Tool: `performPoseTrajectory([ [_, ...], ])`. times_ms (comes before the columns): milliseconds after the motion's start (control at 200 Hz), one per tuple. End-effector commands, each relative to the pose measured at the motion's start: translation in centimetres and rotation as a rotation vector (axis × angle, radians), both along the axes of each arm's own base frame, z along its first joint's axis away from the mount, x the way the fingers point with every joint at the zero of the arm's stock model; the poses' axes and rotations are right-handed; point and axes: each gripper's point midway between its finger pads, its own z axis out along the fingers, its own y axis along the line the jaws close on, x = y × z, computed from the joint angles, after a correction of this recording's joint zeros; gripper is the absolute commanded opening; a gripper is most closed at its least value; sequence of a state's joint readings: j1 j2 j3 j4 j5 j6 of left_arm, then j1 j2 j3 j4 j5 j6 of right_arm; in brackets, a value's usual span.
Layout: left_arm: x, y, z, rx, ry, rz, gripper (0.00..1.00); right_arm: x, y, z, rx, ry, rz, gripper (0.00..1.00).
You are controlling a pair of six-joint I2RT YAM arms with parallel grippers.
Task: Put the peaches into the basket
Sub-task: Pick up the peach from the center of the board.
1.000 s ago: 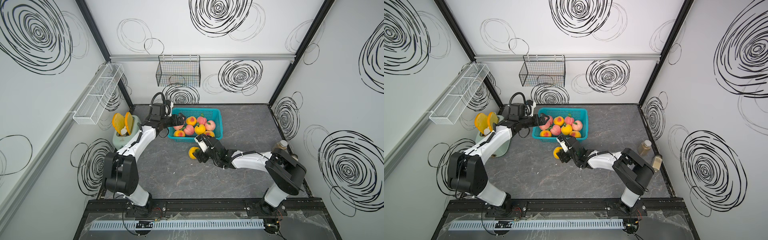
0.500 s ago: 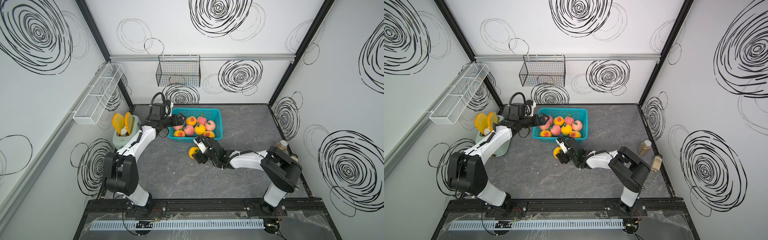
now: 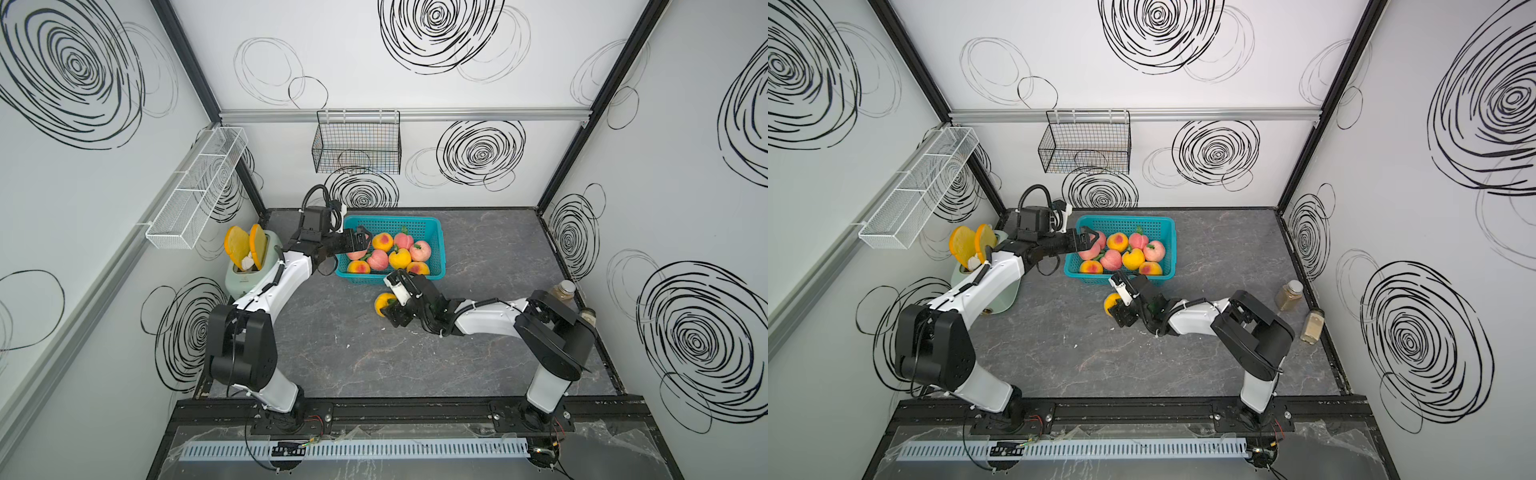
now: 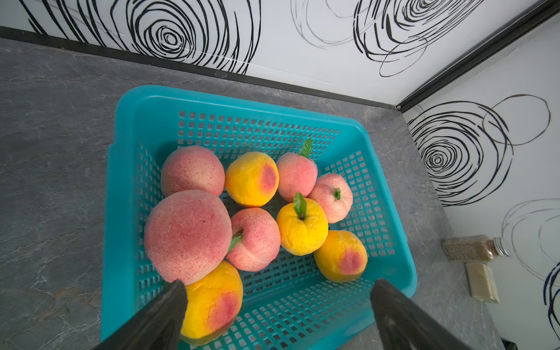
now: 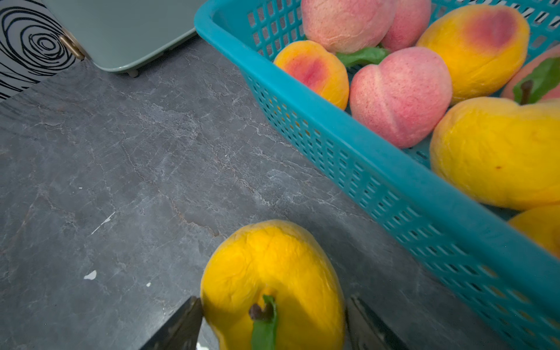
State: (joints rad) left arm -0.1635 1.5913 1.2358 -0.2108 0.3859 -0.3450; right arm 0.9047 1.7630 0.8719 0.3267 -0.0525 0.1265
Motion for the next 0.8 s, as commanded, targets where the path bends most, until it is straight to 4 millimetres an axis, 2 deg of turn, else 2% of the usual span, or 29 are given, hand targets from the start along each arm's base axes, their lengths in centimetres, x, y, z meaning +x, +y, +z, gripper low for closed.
performPoseTrajectory([
  [0,0.2,-0.5,1.4,-0.022,-0.042,-0.019,0.98,0.0,1.3,1.1,0.040,-0.007,0.027,0.78],
  [250,0.2,-0.6,1.4,-0.026,-0.041,-0.021,0.98,-0.2,2.2,1.5,0.064,0.007,0.056,0.82],
  [795,0.2,-0.6,1.4,-0.026,-0.041,-0.021,0.98,0.4,2.8,-0.5,0.016,0.037,0.046,0.86],
])
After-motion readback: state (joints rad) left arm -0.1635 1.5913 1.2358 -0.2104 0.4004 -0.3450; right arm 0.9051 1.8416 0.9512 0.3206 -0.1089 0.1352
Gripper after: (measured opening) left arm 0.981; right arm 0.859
